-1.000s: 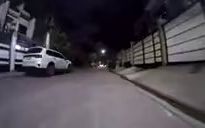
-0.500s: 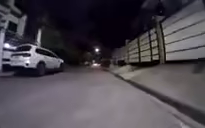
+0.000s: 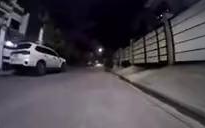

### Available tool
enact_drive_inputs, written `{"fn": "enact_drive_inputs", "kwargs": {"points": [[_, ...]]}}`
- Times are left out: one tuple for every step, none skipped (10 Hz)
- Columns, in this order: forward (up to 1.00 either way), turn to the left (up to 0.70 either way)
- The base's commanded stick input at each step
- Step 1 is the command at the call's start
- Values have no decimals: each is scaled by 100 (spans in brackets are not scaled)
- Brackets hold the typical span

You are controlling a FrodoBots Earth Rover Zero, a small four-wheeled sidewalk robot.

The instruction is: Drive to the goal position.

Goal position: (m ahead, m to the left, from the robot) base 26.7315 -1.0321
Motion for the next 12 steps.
{"fn": "enact_drive_inputs", "kwargs": {"points": [[70, 0], [70, -23], [70, -35], [70, -35], [70, -35], [70, -20], [70, 0], [70, 0], [70, 0], [70, 0], [70, 0], [70, 0]]}}
